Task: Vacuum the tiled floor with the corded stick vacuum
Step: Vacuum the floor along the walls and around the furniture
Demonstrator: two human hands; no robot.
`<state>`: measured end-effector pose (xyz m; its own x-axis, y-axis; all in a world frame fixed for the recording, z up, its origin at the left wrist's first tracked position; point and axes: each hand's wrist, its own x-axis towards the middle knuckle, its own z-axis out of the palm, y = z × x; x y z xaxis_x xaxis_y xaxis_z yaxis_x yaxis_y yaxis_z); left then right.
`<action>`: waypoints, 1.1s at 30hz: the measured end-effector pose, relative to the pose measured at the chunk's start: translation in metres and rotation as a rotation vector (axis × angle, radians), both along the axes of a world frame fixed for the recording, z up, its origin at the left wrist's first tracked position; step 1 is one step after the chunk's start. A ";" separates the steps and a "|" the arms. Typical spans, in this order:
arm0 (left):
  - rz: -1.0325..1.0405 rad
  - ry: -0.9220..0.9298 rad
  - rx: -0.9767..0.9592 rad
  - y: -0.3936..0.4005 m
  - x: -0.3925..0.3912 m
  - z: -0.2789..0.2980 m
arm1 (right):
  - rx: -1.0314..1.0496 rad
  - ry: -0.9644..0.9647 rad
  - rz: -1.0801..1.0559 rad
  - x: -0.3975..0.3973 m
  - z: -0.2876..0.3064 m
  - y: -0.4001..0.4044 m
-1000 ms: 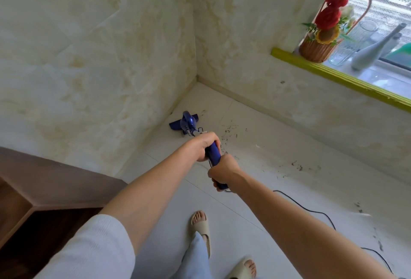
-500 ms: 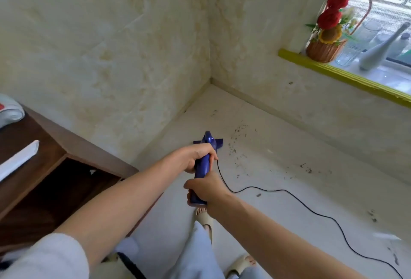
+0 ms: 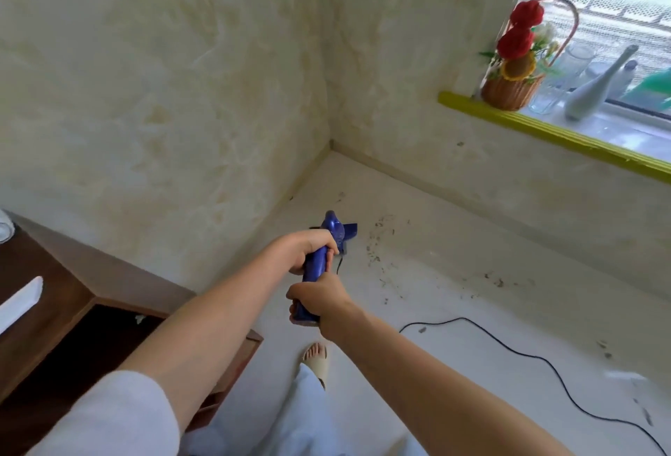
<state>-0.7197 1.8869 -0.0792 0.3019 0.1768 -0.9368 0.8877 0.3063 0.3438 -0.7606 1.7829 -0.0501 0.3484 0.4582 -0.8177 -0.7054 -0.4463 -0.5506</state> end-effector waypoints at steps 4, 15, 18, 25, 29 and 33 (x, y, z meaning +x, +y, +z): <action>-0.059 -0.019 0.051 0.030 0.029 -0.015 | -0.044 -0.014 -0.045 0.025 -0.005 0.033; -0.109 -0.054 0.019 0.121 0.102 -0.024 | -0.099 -0.053 -0.114 0.091 -0.019 0.127; -0.136 -0.068 0.033 0.131 0.117 -0.028 | -0.115 -0.059 -0.106 0.107 -0.025 0.138; -0.134 -0.111 0.017 0.124 0.137 -0.046 | -0.236 -0.165 -0.008 0.132 -0.038 0.130; -0.138 -0.130 0.020 0.111 0.130 -0.049 | -0.284 -0.193 0.041 0.131 -0.041 0.120; -0.137 -0.124 -0.002 0.099 0.119 -0.048 | -0.302 -0.207 0.075 0.121 -0.037 0.104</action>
<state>-0.6010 1.9862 -0.1271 0.4363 0.1243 -0.8912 0.8720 0.1857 0.4529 -0.6400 1.8873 -0.0875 0.4953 0.2374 -0.8357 -0.5518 -0.6570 -0.5137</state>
